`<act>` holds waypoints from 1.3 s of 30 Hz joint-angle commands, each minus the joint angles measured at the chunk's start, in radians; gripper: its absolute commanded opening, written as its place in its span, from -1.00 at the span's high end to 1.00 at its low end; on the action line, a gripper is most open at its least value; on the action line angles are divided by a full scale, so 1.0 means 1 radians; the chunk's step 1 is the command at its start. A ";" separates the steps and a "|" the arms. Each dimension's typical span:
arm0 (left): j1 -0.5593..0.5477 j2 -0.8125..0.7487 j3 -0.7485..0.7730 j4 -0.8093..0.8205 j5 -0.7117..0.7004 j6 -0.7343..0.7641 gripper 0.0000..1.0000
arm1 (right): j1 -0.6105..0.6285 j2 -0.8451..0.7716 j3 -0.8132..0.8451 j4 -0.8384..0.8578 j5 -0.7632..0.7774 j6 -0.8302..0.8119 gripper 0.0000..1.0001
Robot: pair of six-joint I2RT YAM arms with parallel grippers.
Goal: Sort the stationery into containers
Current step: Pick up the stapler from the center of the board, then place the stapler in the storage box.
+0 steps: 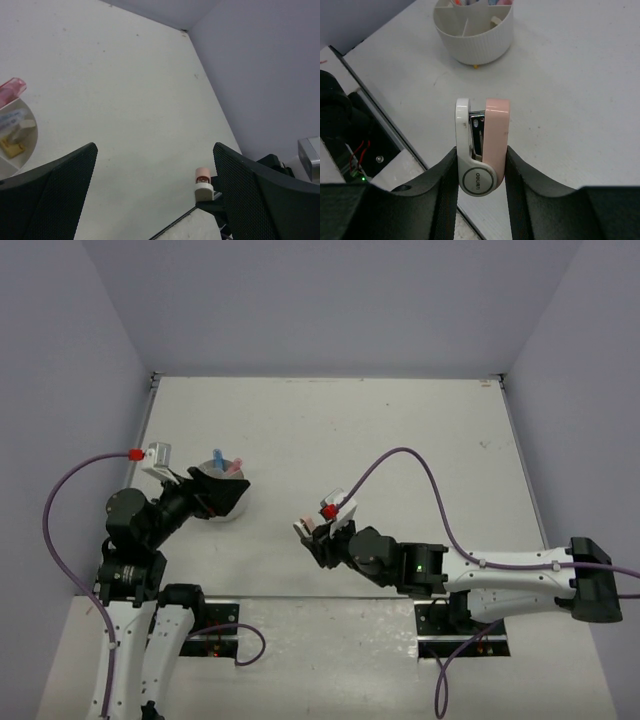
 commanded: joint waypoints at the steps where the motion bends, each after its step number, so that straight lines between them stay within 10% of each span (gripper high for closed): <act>1: -0.003 -0.024 0.021 0.132 0.171 -0.070 -1.00 | 0.000 -0.037 0.012 0.175 -0.094 -0.103 1.00; 14: -0.010 0.059 -0.011 0.142 0.341 0.027 -0.96 | 0.000 0.178 0.268 0.167 0.008 -0.211 1.00; 28: -0.016 0.057 0.000 0.131 0.383 0.032 -0.39 | 0.000 0.323 0.493 0.159 -0.010 -0.321 1.00; 39: -0.016 0.079 0.038 0.136 0.322 0.029 0.96 | 0.000 0.363 0.499 0.182 -0.054 -0.301 1.00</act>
